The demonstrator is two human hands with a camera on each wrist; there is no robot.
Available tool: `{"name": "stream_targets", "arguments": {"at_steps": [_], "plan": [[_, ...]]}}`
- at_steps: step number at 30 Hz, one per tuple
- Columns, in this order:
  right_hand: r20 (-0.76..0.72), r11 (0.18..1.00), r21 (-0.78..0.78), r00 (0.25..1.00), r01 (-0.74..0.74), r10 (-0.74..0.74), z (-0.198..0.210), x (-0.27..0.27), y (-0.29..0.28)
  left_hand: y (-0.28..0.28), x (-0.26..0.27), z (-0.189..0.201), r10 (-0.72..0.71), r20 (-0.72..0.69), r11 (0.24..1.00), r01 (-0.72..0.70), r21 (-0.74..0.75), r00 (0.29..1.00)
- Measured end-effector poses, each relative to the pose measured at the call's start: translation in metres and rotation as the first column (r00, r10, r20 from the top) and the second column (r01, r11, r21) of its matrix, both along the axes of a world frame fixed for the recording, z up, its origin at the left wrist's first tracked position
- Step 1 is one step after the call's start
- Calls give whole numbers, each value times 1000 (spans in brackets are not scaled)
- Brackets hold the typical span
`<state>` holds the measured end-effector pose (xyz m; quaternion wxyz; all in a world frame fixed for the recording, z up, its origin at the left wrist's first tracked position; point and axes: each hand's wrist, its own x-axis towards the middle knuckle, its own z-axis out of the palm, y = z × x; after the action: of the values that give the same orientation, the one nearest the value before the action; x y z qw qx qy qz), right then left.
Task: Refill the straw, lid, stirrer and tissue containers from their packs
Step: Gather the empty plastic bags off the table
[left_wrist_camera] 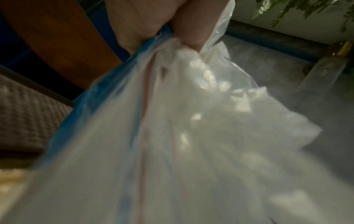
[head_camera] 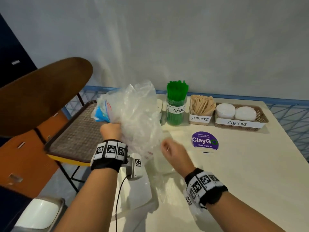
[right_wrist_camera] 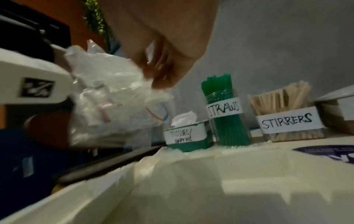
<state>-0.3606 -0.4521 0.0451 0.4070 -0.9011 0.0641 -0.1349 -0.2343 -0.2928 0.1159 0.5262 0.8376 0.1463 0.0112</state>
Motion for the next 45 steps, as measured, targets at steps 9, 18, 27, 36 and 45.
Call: {"name": "stream_targets", "arguments": {"at_steps": [9,18,27,36,45], "plan": [[-633,906,-332,775,-264,-6,-71,-19,9,23,1,-7,17,-18,999,-17,35,1000],[-505,841,-463,863,-279,9,-81,-10,20,32,3,-6,49,-18,999,-48,18,999],[-458,960,-279,879,-2,-131,-58,8,-16,16,-3,-11,1,12,999,-1,-47,1000],[-122,927,169,940,335,-318,16,24,-59,-16,-12,-10,-118,68,978,128,-165,991],[172,870,485,966,88,-194,90,14,-47,-35,-22,-4,-226,49,966,230,-120,973]]}}
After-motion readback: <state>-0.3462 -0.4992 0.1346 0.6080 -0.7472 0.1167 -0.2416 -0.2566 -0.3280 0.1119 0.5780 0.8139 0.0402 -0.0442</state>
